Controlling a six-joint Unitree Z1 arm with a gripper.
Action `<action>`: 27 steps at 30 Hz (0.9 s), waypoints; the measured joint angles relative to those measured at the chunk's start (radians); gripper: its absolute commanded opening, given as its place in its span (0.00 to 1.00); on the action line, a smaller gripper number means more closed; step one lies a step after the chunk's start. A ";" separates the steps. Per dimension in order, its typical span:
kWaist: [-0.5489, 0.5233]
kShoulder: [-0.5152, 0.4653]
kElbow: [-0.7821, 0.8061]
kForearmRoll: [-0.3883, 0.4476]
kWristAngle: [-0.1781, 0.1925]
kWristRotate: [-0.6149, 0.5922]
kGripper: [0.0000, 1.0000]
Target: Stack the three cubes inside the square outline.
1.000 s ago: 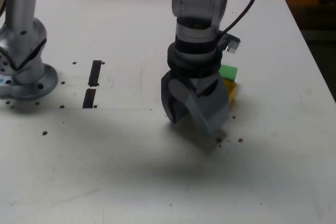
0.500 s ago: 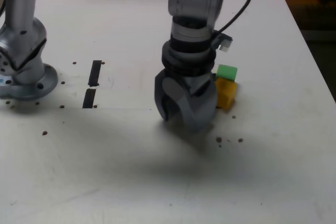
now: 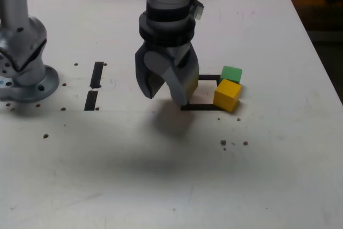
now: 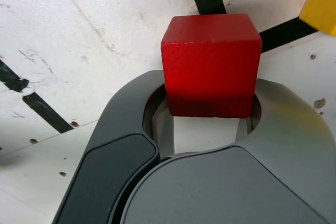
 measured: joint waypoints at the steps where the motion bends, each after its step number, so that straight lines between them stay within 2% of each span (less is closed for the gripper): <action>1: 0.008 0.008 -0.005 -0.003 -0.004 0.000 0.16; 8: 0.054 0.071 -0.047 -0.012 -0.021 0.000 0.16; 17: 0.081 0.165 -0.112 -0.013 -0.025 -0.001 0.16; 22: 0.081 0.202 -0.177 -0.012 0.000 0.000 0.16; 27: 0.069 0.219 -0.228 -0.022 0.044 0.001 0.16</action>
